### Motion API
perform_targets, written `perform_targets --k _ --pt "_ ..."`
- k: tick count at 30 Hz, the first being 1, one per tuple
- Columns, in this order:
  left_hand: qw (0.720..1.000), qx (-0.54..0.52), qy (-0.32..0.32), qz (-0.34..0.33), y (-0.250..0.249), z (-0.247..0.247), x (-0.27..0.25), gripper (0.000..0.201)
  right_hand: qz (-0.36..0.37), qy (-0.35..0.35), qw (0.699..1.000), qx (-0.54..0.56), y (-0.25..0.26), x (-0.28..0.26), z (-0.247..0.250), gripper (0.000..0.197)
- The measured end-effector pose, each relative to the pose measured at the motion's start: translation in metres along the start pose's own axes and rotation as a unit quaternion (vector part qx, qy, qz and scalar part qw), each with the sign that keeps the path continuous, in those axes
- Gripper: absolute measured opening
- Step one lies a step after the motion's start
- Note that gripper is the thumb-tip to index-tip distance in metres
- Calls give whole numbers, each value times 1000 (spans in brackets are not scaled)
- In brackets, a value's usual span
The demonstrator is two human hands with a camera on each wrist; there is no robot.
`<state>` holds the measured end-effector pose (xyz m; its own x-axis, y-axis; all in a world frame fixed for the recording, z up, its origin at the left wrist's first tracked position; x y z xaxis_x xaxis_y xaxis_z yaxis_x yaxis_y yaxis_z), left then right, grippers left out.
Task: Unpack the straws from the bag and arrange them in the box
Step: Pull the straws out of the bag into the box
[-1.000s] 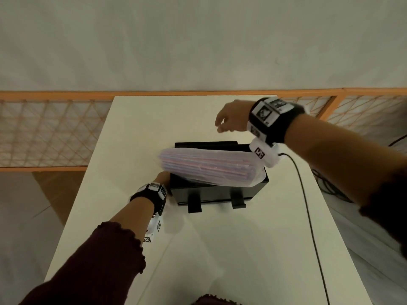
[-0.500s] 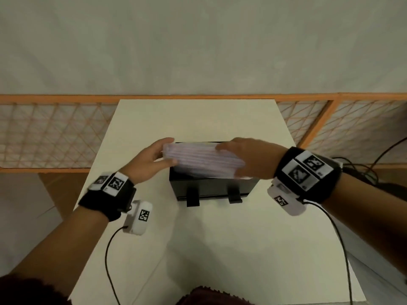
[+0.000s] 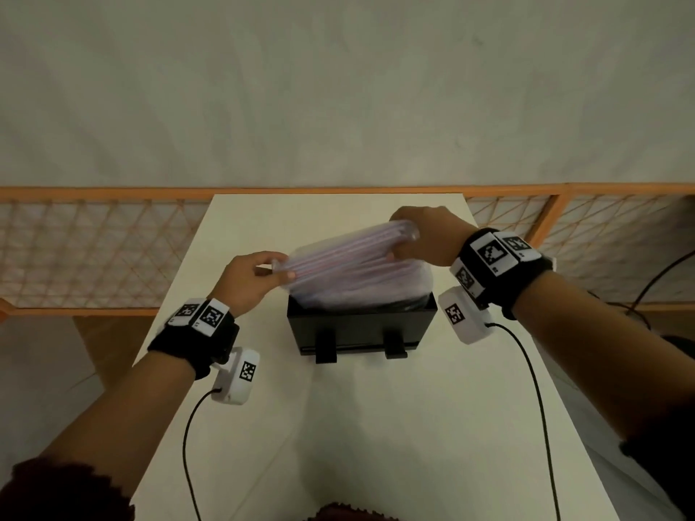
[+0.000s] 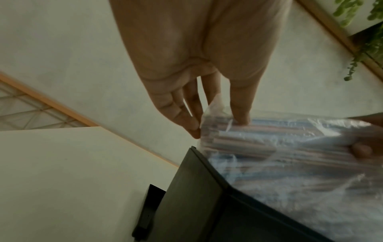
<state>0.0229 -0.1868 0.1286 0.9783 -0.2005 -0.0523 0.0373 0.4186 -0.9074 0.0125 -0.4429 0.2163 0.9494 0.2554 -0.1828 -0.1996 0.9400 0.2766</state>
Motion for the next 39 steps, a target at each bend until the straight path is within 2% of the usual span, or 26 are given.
perform_targets --k 3,6,8,11,13,16,18,20,23,25,27,29,30,32,35,37,39 --pt "999 -32 -22 -13 -6 2 -1 11 -22 7 999 24 -14 4 -8 48" --pt "997 -37 -51 -37 -22 4 0 18 -53 -5 993 106 -34 2 -15 53" --pt "997 -42 -52 -50 -33 2 3 13 -76 16 984 157 -48 -1 -29 55" --pt "996 -9 -52 -67 -45 -3 6 7 -98 51 986 126 -61 -8 -54 54" --pt "994 -8 -75 -82 -52 -1 6 9 -86 33 991 101 -63 -11 -55 51" --pt "987 -45 -98 -117 -78 0 5 10 -61 -12 991 122 -58 -15 -44 35" --pt "984 -56 -87 -145 -102 -7 6 12 -58 7 994 88 -54 -15 -46 31" --pt "982 -64 -73 -161 -124 -15 9 12 -53 10 997 49 -50 -15 -46 38" --pt "985 -55 -26 -163 -145 -30 19 10 -15 -28 989 144 -34 -19 -36 69" --pt "986 -35 3 -163 -148 -38 24 8 -5 -8 985 170 -21 -17 -43 72" --pt "984 7 -7 -177 -146 -35 23 11 -11 3 987 160 -17 -13 -52 54" --pt "985 20 -48 -166 -131 -20 19 21 -8 -54 979 197 -20 -11 -46 22" --pt "988 15 -60 -141 -117 -12 19 28 -6 -79 971 226 -23 -11 -42 12" --pt "997 22 -20 -68 -80 -12 22 39 2 -89 965 246 -25 -10 -41 15" --pt "991 63 112 -20 -39 -37 20 41 13 -58 975 213 -20 -5 -46 18" --pt "992 44 116 -28 -30 -39 19 35 16 -82 970 230 -20 -3 -39 28" --pt "997 22 62 -40 -35 -28 21 29 15 -106 958 265 -24 -2 -36 29"
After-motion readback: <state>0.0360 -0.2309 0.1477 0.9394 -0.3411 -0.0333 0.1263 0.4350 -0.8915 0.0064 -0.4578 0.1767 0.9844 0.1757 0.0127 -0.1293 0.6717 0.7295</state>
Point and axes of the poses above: each hand's wrist, its own x-axis towards the middle knuckle, its own z-axis out of the back of the hand, y = z × x, the point moved 10 cm from there along x, towards the middle knuckle, and after that the axes turned 6 degrees about y, right-handed, at the moved point
